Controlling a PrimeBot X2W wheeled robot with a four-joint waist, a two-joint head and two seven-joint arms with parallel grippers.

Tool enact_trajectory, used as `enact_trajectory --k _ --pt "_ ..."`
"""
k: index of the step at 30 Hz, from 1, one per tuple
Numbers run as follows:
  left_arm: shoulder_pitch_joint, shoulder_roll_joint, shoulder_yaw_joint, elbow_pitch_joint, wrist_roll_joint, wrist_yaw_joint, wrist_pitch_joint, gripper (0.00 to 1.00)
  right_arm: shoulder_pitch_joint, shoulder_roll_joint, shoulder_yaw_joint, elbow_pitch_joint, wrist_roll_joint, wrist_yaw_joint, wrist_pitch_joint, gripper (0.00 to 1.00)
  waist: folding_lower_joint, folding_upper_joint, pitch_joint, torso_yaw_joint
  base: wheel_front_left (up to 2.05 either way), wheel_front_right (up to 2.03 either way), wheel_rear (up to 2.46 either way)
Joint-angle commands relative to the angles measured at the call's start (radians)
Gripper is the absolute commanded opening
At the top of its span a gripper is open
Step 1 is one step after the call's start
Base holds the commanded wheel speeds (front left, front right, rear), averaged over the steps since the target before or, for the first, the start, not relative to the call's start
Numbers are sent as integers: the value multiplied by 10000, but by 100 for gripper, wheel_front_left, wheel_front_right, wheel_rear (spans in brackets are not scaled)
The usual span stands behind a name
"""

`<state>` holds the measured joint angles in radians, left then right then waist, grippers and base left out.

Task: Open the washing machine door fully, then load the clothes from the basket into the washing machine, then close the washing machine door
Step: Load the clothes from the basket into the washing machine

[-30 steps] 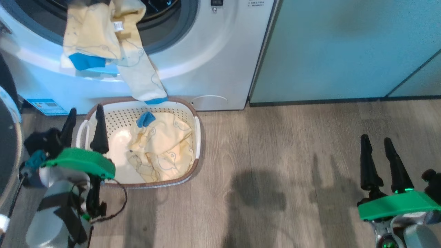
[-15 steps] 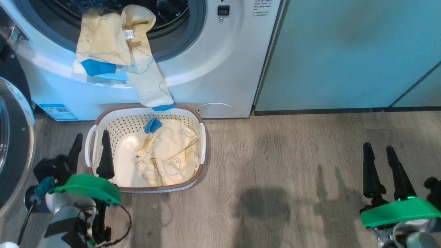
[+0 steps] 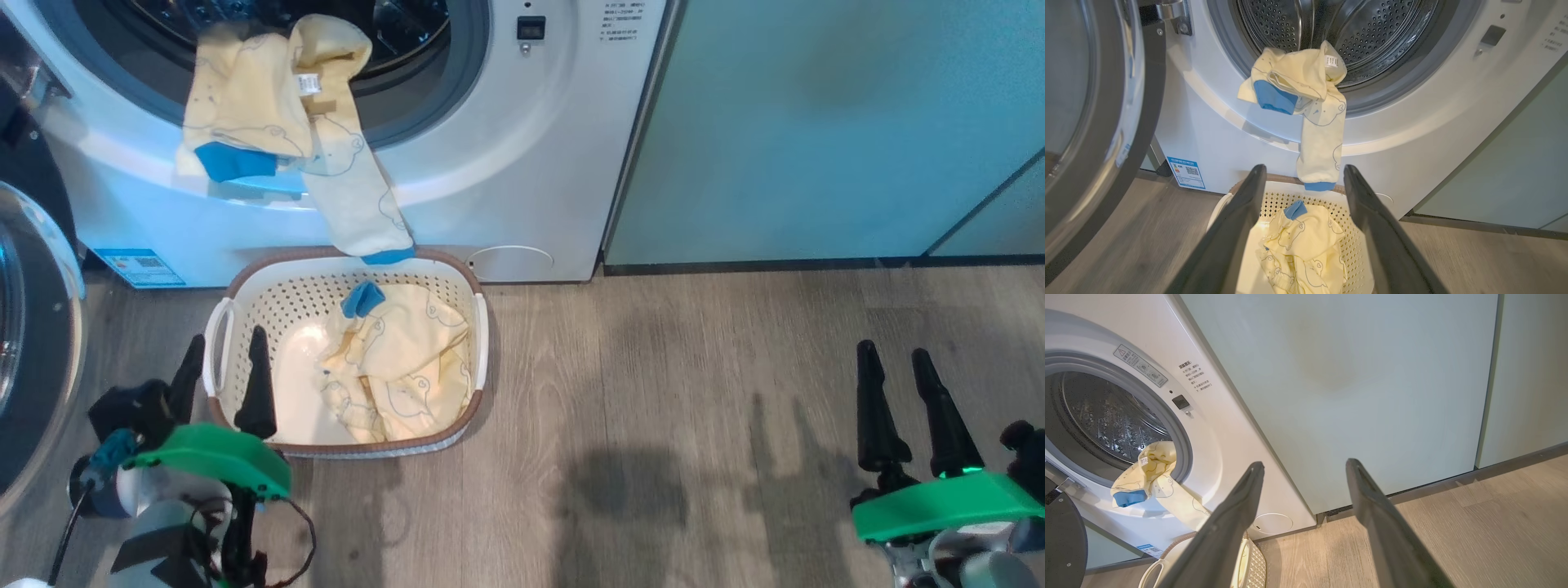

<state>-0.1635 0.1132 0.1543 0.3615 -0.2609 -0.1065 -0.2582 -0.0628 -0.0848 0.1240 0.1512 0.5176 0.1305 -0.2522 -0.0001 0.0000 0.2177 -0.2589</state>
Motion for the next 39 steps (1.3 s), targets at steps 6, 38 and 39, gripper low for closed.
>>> enact_trajectory --k 6,38,39 --pt "-669 362 182 270 71 -125 -36 100 -48 -144 194 -306 -35 2 -95 100 1 0 187 -113 0 0 0" --pt "-8190 2181 -1751 2704 1187 323 5692 100 -1172 113 128 -572 37 2 -95 100 1 0 2876 -452 0 0 0" --pt "-8679 2267 -1792 2663 1199 345 6203 100 -1300 138 116 -606 48 2 -95 100 1 0 3102 -439 0 0 0"
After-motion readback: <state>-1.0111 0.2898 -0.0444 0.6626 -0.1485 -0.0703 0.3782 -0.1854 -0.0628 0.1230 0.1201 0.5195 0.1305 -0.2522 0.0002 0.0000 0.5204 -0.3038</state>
